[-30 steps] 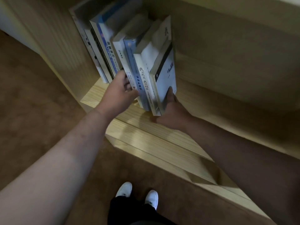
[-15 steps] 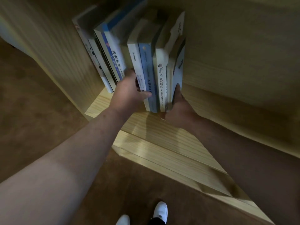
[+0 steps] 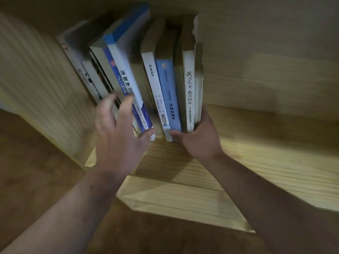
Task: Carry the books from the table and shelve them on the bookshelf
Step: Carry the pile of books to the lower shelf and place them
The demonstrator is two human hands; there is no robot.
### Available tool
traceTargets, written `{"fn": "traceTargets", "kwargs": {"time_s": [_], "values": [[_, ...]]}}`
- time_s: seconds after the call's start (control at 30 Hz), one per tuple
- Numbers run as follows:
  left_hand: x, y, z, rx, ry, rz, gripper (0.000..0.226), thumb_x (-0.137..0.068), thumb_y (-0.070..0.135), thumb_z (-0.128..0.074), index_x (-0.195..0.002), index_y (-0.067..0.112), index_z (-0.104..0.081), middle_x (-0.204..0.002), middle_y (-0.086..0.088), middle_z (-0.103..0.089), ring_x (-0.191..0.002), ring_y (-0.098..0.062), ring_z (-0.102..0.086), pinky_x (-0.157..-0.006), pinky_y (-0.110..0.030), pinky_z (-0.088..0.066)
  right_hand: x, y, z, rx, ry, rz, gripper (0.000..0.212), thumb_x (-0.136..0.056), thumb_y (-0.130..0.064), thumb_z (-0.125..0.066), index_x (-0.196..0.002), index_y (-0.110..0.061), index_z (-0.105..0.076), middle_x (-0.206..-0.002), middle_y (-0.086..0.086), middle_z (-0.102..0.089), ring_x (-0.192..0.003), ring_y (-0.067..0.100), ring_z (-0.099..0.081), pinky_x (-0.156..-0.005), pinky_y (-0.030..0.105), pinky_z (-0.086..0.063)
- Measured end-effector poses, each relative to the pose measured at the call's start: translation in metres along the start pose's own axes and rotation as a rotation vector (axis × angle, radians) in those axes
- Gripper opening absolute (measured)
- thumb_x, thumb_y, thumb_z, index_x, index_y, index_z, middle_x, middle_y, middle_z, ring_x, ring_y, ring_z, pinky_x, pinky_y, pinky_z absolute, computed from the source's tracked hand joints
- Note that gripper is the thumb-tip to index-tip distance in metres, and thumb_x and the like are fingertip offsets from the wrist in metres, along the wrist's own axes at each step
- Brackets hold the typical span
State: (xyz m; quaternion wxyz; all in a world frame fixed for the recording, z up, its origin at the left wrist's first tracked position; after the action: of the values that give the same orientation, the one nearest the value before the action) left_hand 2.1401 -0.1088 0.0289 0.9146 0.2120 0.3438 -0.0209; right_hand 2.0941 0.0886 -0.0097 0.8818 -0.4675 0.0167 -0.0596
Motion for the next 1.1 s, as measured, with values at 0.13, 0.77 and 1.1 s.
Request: {"fn": "traceTargets", "kwargs": {"time_s": [0.13, 0.77, 1.1], "values": [[-0.010, -0.005, -0.022, 0.066, -0.073, 0.018, 0.138, -0.054, 0.057, -0.088, -0.153, 0.009, -0.005, -0.160, -0.036, -0.008, -0.150, -0.039, -0.002, -0.118, -0.066, -0.021, 0.005, 0.003, -0.008, 0.065, 0.093, -0.009, 0.117, -0.052, -0.069, -0.083, -0.151, -0.040, -0.028, -0.134, -0.014, -0.062, -0.112, 0.013, -0.067, -0.091, 0.041, -0.061], [-0.009, -0.021, -0.060, 0.207, -0.079, 0.046, 0.138, -0.061, 0.048, -0.091, -0.145, 0.038, 0.019, -0.164, -0.007, 0.008, -0.140, 0.008, 0.032, -0.122, -0.028, 0.005, 0.004, 0.006, -0.014, 0.001, 0.141, -0.008, 0.101, -0.065, -0.053, -0.085, -0.150, -0.037, -0.032, -0.134, -0.015, -0.063, -0.118, 0.010, -0.064, -0.099, 0.040, -0.057], [-0.002, -0.019, -0.057, 0.179, -0.064, 0.017, 0.125, -0.073, 0.040, -0.086, -0.153, 0.028, 0.009, -0.166, -0.018, -0.003, -0.145, -0.003, 0.016, -0.123, -0.030, 0.002, 0.005, 0.005, -0.013, 0.030, 0.161, 0.002, 0.094, -0.073, -0.049, -0.085, -0.150, -0.034, -0.033, -0.126, -0.013, -0.069, -0.108, 0.012, -0.069, -0.095, 0.034, -0.057]]}}
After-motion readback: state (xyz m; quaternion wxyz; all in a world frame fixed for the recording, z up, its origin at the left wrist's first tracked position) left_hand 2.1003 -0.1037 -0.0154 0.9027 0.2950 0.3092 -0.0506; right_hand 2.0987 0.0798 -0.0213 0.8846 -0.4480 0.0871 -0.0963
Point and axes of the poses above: each hand's wrist, its own x-axis away from the middle knuckle, its own z-axis out of the back of the hand, y = z × x, the point moved 1 cm from there along -x, towards the middle knuckle
